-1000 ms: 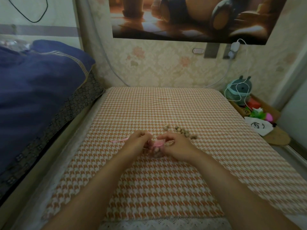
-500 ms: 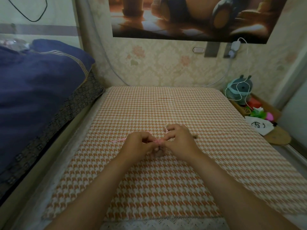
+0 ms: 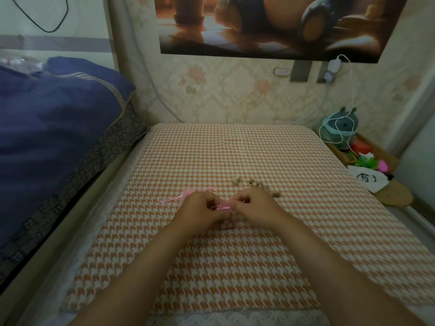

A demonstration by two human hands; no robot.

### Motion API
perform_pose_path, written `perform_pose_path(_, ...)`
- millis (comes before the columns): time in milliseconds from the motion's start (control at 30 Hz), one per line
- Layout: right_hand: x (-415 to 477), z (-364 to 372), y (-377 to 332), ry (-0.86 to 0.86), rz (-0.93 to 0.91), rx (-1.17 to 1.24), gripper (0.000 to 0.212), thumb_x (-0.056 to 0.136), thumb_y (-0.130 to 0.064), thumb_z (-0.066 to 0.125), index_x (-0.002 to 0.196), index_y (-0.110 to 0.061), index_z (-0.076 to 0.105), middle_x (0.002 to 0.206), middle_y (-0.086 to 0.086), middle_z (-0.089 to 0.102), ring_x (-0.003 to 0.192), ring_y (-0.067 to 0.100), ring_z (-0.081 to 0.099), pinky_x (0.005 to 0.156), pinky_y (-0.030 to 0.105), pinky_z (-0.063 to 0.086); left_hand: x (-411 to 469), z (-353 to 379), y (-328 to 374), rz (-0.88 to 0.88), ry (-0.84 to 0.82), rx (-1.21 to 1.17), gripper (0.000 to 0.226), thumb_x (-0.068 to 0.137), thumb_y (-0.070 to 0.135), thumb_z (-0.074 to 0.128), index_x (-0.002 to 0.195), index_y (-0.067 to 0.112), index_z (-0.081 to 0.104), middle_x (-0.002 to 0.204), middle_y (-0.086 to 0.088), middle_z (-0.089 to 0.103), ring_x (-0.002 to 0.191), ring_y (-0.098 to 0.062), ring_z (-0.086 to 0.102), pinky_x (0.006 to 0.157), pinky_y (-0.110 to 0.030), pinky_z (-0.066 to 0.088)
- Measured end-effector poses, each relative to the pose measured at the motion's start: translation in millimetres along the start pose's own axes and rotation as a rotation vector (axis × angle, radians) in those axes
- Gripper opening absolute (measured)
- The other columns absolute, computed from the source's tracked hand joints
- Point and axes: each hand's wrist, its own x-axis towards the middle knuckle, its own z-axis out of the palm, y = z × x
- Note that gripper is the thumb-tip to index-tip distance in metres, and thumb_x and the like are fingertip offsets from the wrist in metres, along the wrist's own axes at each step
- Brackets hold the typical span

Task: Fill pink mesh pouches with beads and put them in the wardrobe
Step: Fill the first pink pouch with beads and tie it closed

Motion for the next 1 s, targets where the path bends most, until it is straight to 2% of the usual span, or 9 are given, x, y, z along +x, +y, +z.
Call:
perform_pose_path(67, -3, -4, 2, -0.058, 0.020, -0.073, 0.013, 0.089, -0.035, 0.064, 0.099, -0.036, 0.072, 0.095, -0.014, 0.070, 0.085, 0.008, 0.064, 0.072, 0.026, 0.050, 0, -4, 1, 0.016, -0.035, 0.025, 0.019, 0.076, 0.030, 0.081, 0.094, 0.023, 0.078, 0.082, 0.010, 0.074, 0.076, -0.002, 0.066, 0.072, -0.024, 0.055)
perform_pose_path(133, -3, -4, 6, -0.083, -0.018, -0.291, 0.032, 0.089, -0.040, 0.063, 0.121, -0.038, 0.065, 0.127, -0.008, 0.058, 0.117, 0.014, 0.053, 0.097, 0.034, 0.044, 0, -9, 1, 0.039, -0.090, 0.059, 0.022, 0.080, 0.030, 0.077, 0.102, 0.025, 0.076, 0.090, 0.013, 0.073, 0.084, -0.001, 0.067, 0.079, -0.024, 0.055)
perform_pose_path(233, -4, -5, 3, -0.040, -0.042, -0.472, 0.027, 0.090, -0.046, 0.063, 0.115, -0.040, 0.070, 0.147, -0.007, 0.045, 0.138, 0.021, 0.030, 0.113, 0.041, 0.021, -2, -16, 0, 0.036, -0.151, 0.131, 0.022, 0.086, 0.025, 0.070, 0.108, 0.026, 0.074, 0.099, 0.015, 0.070, 0.088, 0.001, 0.065, 0.078, -0.016, 0.052)
perform_pose_path(300, -2, -6, 3, -0.010, -0.047, -0.439, 0.018, 0.086, -0.047, 0.069, 0.099, -0.036, 0.076, 0.138, -0.012, 0.055, 0.132, 0.015, 0.037, 0.107, 0.036, 0.022, 0, -19, -6, 0.039, -0.126, 0.217, 0.022, 0.085, 0.021, 0.069, 0.107, 0.022, 0.074, 0.105, 0.007, 0.069, 0.091, -0.005, 0.064, 0.082, -0.024, 0.054)
perform_pose_path(400, -2, -7, 5, 0.011, -0.062, -0.327, 0.013, 0.081, -0.045, 0.076, 0.077, -0.033, 0.074, 0.106, -0.013, 0.071, 0.106, 0.008, 0.060, 0.097, 0.031, 0.041, -1, -22, -8, 0.058, -0.055, 0.280, 0.017, 0.083, 0.019, 0.074, 0.099, 0.019, 0.077, 0.108, 0.006, 0.069, 0.092, -0.005, 0.062, 0.084, -0.023, 0.052)
perform_pose_path(533, -3, -11, 5, -0.040, -0.056, -0.206, 0.019, 0.086, -0.032, 0.074, 0.072, -0.019, 0.075, 0.071, -0.001, 0.071, 0.066, 0.006, 0.060, 0.066, 0.029, 0.045, -1, -25, -6, 0.132, -0.006, 0.339, 0.010, 0.081, 0.021, 0.077, 0.089, 0.015, 0.080, 0.100, 0.001, 0.074, 0.087, -0.011, 0.065, 0.079, -0.022, 0.049)
perform_pose_path(700, -4, -16, 5, -0.101, 0.006, 0.025, 0.026, 0.092, -0.017, 0.068, 0.068, -0.012, 0.074, 0.057, -0.003, 0.068, 0.051, 0.004, 0.057, 0.052, 0.019, 0.044, -6, -30, -8, 0.036, -0.064, 0.298, 0.012, 0.086, 0.029, 0.072, 0.079, 0.020, 0.077, 0.083, 0.005, 0.074, 0.078, -0.011, 0.066, 0.076, -0.032, 0.052)
perform_pose_path(833, -6, -14, 12, -0.153, 0.132, 0.144, 0.024, 0.094, -0.012, 0.066, 0.071, -0.013, 0.071, 0.056, -0.003, 0.067, 0.044, 0.008, 0.058, 0.044, 0.017, 0.043, -9, -37, -9, 0.008, -0.088, 0.272, 0.021, 0.088, 0.025, 0.070, 0.068, 0.024, 0.072, 0.057, 0.020, 0.062, 0.059, 0.006, 0.056, 0.058, -0.009, 0.039)
perform_pose_path(1000, -2, -14, 14, -0.140, 0.149, 0.076, 0.020, 0.096, -0.016, 0.065, 0.078, -0.012, 0.073, 0.059, -0.003, 0.069, 0.046, 0.011, 0.060, 0.047, 0.019, 0.043, -11, -35, -7, 0.004, -0.082, 0.267, 0.019, 0.091, 0.027, 0.066, 0.073, 0.024, 0.073, 0.067, 0.013, 0.067, 0.064, 0.005, 0.060, 0.062, -0.009, 0.043)
